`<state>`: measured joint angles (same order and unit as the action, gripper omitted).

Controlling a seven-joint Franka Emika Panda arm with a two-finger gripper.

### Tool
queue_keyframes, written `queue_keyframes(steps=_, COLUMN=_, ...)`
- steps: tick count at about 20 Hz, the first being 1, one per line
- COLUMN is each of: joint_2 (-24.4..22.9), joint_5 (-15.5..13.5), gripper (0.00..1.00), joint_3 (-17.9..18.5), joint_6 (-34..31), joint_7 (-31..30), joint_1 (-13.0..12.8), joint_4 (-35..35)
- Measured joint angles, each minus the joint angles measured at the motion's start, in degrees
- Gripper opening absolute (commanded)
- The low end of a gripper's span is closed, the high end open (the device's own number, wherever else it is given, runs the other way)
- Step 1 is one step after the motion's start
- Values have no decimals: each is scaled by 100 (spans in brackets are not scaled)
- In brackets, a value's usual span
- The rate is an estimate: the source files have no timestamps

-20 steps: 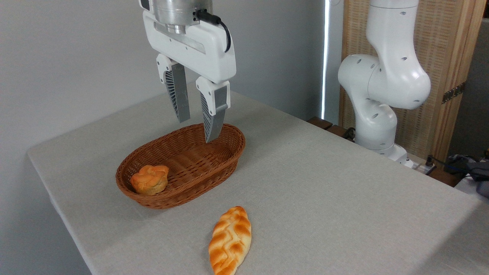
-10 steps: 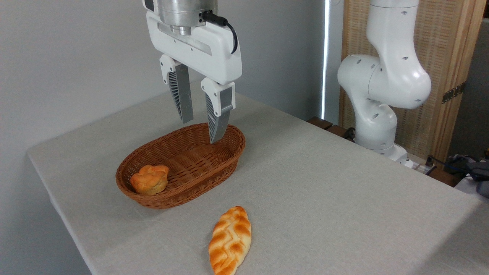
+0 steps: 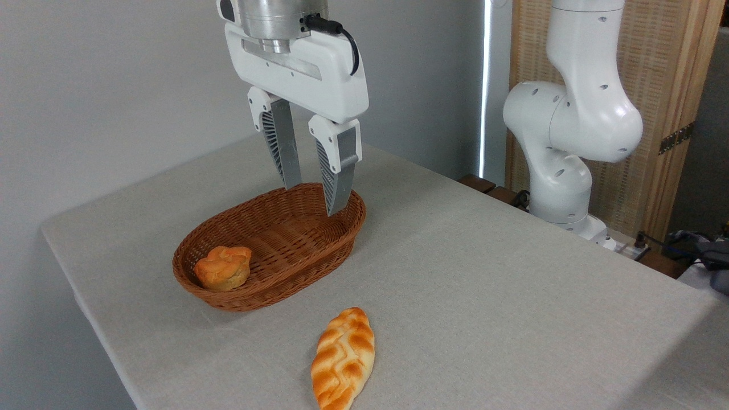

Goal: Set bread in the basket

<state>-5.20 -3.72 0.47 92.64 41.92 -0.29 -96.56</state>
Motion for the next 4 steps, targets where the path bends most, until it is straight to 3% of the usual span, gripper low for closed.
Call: queue_keyframes(steps=4, joint_2=0, joint_5=2, gripper=100, joint_3=-11, joint_6=-15, joint_7=0, joint_1=-1, joint_4=2)
